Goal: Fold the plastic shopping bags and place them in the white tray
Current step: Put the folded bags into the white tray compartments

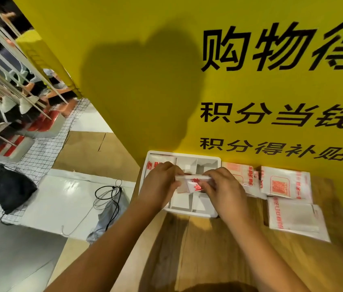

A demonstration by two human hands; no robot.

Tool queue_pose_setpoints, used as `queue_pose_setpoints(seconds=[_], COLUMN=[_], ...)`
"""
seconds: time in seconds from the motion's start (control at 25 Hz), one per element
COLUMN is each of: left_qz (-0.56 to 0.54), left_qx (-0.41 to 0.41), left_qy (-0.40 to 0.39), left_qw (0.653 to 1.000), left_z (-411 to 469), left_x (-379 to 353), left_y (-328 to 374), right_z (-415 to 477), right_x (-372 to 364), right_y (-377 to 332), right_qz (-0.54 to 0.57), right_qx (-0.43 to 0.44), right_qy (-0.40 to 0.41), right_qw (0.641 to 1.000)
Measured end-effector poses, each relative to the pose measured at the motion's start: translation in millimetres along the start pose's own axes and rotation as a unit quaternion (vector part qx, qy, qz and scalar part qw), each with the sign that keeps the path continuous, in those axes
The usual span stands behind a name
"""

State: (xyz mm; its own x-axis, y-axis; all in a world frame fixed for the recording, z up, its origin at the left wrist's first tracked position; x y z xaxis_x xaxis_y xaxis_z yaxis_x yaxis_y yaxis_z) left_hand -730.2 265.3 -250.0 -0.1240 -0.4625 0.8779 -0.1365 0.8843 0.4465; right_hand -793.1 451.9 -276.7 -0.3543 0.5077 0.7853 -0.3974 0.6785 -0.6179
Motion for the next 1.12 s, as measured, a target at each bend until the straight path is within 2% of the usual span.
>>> queue_pose_setpoints(seconds=[0.12, 0.44, 0.6, 0.76, 0.88, 1.12], left_qz=[-0.059, 0.077, 0.095, 0.111, 0.111, 0.114], left_qx=[0.028, -0.009, -0.004, -0.068, -0.060, -0.074], left_qy=[0.003, -0.015, -0.011, -0.038, -0.063, -0.063], left_qw=[0.998, 0.997, 0.995, 0.991, 0.990, 0.989], left_z=[5.4, 13.3, 15.9, 19.2, 22.2, 12.4], left_x=[2.8, -7.8, -12.8, -12.3, -13.8, -17.6], left_y=[1.7, -1.3, -0.4, -1.5, 1.5, -0.7], right_z=[0.3, -2.7, 4.8, 6.1, 7.0, -3.1], right_x=[-0.5, -10.8, -13.6, -9.5, -7.6, -6.9], right_y=[-0.7, -5.7, -0.2, 5.7, 6.7, 10.9], right_qz=[-0.005, -0.125, -0.148, -0.149, -0.160, -0.176], right_qx=[-0.013, -0.010, -0.009, 0.006, 0.031, 0.077], right_qy=[0.021, 0.024, 0.005, -0.007, -0.021, -0.023], right_qw=[1.000, 0.992, 0.989, 0.989, 0.986, 0.981])
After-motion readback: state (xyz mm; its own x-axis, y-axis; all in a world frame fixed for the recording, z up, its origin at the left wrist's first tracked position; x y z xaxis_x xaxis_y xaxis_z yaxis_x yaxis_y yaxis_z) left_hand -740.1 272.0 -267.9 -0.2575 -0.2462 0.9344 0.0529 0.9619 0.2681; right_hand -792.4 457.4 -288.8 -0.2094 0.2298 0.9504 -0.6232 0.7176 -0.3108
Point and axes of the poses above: each hand's wrist, its own z-axis towards the middle knuckle, its own x-axis out of the back of the hand, y = z × x, the point moved 1 cm from there along z, towards the middle knuckle, and after that the axes turned 12 degrees about -y, right-handed, at the moved point
